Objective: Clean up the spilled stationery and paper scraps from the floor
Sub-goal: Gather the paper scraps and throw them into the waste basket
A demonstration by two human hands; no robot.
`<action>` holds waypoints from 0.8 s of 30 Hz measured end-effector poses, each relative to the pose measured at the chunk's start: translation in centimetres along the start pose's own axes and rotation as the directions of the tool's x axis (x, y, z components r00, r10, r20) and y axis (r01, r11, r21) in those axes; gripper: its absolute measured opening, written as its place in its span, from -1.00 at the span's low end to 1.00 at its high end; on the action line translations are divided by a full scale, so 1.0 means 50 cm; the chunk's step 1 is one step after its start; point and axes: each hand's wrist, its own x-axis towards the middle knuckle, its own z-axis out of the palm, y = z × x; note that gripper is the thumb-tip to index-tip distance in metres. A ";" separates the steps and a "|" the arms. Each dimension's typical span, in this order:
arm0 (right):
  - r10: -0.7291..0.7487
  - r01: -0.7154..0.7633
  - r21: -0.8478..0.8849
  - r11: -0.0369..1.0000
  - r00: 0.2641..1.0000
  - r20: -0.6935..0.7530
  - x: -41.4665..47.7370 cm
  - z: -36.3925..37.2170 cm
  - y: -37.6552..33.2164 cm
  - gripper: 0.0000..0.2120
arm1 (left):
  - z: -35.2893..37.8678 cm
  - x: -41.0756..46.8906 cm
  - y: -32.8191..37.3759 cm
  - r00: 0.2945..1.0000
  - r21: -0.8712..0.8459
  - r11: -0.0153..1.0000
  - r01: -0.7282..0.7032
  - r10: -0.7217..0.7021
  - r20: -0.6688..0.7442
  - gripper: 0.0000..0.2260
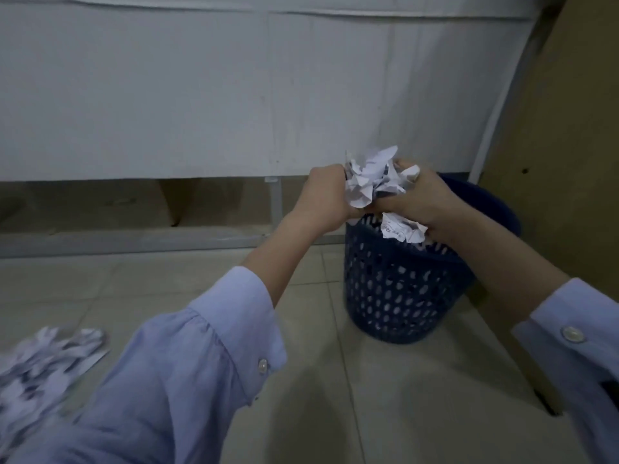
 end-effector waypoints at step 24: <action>0.419 -0.444 -0.072 0.893 0.879 -0.226 0.011 -0.120 0.148 -0.19 | 0.229 0.084 0.029 0.996 0.036 0.997 -0.070 0.068 0.061 -0.80</action>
